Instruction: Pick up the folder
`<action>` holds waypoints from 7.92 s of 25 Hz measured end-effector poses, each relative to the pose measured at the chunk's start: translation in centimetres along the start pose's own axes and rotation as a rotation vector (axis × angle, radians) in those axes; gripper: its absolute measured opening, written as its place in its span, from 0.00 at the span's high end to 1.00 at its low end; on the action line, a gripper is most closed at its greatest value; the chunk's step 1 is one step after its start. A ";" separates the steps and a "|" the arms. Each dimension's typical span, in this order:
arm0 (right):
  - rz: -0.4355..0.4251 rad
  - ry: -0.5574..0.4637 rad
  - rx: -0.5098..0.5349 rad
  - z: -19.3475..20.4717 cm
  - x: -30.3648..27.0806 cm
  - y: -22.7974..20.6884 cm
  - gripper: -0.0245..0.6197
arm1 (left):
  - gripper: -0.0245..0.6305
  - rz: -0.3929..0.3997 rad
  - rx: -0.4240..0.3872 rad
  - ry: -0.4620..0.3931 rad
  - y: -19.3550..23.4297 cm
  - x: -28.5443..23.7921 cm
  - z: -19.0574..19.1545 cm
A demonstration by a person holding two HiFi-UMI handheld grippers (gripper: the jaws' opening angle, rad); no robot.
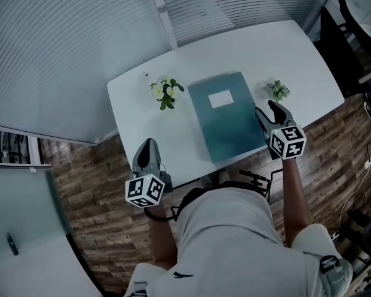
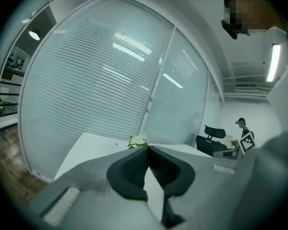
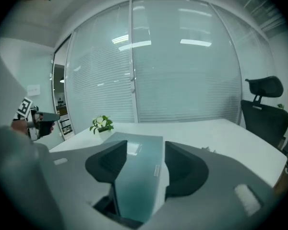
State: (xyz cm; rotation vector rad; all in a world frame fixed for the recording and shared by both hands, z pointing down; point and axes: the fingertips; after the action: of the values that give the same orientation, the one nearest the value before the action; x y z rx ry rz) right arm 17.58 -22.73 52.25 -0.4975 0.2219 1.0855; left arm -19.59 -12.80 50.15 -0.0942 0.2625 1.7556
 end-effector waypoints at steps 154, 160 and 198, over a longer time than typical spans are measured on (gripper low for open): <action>-1.270 0.120 0.072 -8.4 8.7 25.0 0.41 | 0.47 1.055 -0.025 -0.298 -12.7 3.9 -13.2; -1.243 0.103 0.066 -8.3 8.4 24.4 0.44 | 0.47 1.066 -0.031 -0.295 -12.8 3.3 -12.8; -0.636 -0.433 -0.041 -14.4 8.3 11.4 0.49 | 0.73 -0.153 -0.176 -0.400 1.3 5.7 -15.1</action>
State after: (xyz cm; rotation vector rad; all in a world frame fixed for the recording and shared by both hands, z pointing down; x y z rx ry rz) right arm 12.25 -19.01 33.14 -0.3217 -0.3261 0.5507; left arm -23.21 -11.05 34.53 0.1076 -0.1861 1.6024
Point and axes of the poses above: the fingertips, and each gripper's own axes: x backward along the fingers, y to its left, z out of its underside, and after that the axes turned 12 degrees about -x, right-handed
